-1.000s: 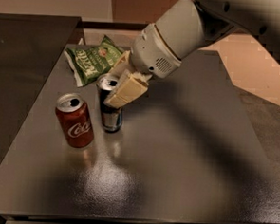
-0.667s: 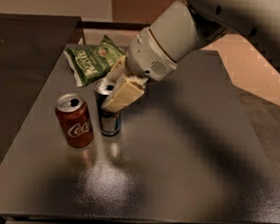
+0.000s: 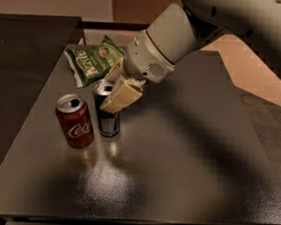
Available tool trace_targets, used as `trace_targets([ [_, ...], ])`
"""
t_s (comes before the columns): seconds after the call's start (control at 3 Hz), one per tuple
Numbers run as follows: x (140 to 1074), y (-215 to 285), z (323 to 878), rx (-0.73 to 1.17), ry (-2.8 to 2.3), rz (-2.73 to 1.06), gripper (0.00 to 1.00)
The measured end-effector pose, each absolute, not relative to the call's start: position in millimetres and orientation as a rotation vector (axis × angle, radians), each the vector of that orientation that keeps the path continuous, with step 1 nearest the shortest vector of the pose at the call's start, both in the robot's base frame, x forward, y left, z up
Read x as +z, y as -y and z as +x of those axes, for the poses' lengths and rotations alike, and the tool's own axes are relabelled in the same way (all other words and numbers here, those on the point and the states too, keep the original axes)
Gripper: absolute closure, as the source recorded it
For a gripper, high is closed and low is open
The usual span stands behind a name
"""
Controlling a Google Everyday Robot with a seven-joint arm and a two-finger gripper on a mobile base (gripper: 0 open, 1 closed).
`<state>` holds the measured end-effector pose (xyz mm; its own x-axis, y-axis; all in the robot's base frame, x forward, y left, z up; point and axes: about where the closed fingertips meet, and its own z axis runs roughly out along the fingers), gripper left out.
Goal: Place redbull can upright
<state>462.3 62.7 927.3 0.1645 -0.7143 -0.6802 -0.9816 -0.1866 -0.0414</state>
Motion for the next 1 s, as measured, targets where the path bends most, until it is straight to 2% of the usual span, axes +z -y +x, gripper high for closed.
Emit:
trace_targets([
  [0.33, 928.4, -64.1, 461.0, 0.732, -1.598, -1.97, 0.12],
  [0.67, 929.3, -65.3, 459.8, 0.729, -1.595, -1.973, 0.0],
  [1.0, 929.3, -65.4, 459.7, 0.729, -1.595, -1.973, 0.0],
])
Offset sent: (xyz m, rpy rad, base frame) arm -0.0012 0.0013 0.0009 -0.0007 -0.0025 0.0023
